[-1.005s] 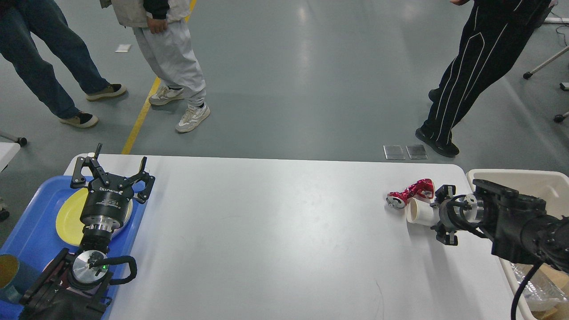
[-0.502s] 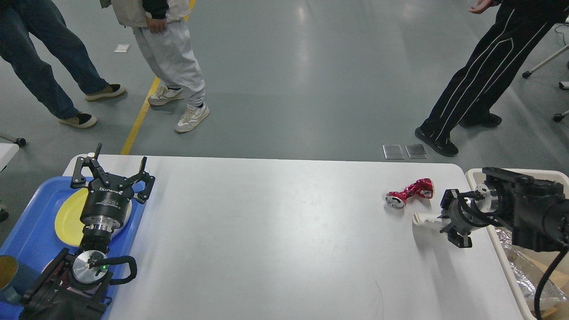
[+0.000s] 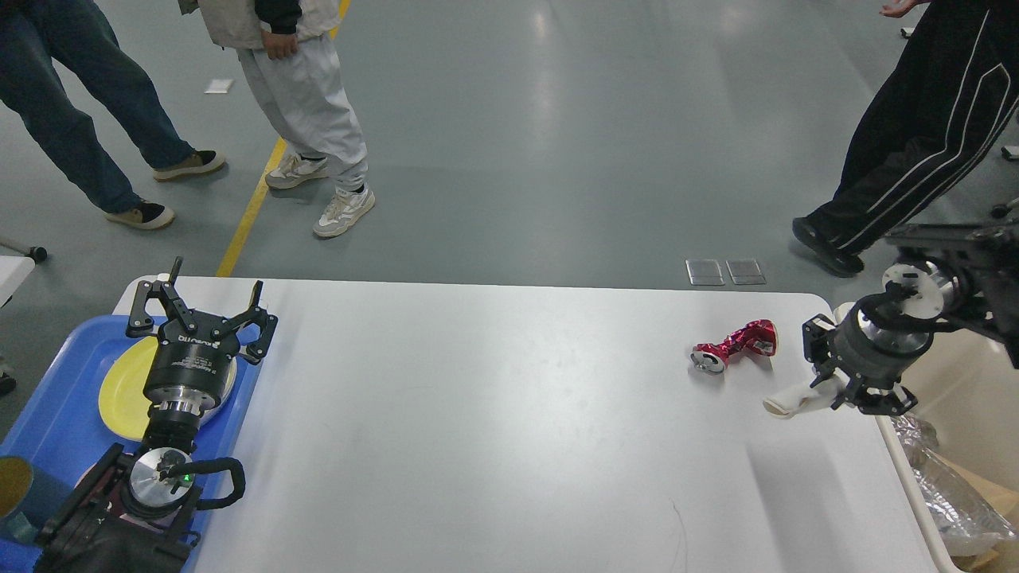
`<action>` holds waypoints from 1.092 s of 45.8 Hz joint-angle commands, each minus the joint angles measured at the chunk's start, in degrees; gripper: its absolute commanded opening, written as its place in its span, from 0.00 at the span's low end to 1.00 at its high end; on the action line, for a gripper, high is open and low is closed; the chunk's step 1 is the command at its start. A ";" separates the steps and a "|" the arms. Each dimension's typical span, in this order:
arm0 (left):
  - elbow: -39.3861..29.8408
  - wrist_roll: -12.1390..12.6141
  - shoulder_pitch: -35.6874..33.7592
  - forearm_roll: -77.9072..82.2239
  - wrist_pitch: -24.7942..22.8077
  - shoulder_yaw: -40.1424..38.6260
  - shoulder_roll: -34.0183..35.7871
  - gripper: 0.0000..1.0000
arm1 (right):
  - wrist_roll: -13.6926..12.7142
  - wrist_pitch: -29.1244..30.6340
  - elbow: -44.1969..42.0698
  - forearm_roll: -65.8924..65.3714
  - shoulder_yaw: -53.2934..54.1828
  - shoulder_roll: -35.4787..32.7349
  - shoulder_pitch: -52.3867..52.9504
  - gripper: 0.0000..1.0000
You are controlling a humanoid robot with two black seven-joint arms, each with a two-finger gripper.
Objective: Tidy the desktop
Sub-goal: 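Lift the paper cup and drop it into the white bin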
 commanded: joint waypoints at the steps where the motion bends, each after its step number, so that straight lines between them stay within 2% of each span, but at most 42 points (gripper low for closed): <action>1: 0.00 0.00 0.00 0.00 -0.03 0.02 0.00 0.97 | 1.75 9.03 6.95 -2.97 -6.57 0.29 11.15 0.00; 6: 0.00 0.00 0.00 0.00 -0.03 -0.07 0.00 0.97 | 5.27 16.76 13.18 -5.43 -10.18 0.73 20.73 0.00; 11: 0.00 0.00 0.00 0.00 0.06 -0.07 0.00 0.97 | 11.24 22.13 18.99 -6.93 -15.62 3.27 29.61 0.00; 18: 0.00 0.00 0.00 0.00 0.06 0.02 0.00 0.97 | 21.52 23.54 23.39 -7.11 -24.15 7.84 36.04 0.00; 21: 0.00 0.00 0.00 0.00 -0.03 0.02 0.00 0.97 | 24.25 23.02 23.39 -7.11 -26.70 8.55 36.39 0.00; 28: 0.00 0.00 0.00 0.00 0.06 0.02 0.00 0.97 | 24.52 19.51 22.87 -8.69 -30.13 6.62 35.96 0.00; 37: 0.00 0.00 0.00 0.00 0.06 -0.07 0.00 0.97 | 24.35 11.42 17.34 -14.40 -31.63 -6.29 27.35 0.00; 44: 0.00 0.00 0.00 0.00 -0.03 -0.07 0.00 0.97 | 24.70 10.45 4.25 -16.43 -28.30 -14.29 13.92 0.00; 50: 0.00 0.00 0.00 0.00 0.06 -0.07 0.00 0.97 | 25.40 9.83 -9.45 -16.43 -16.54 -18.17 -3.74 0.00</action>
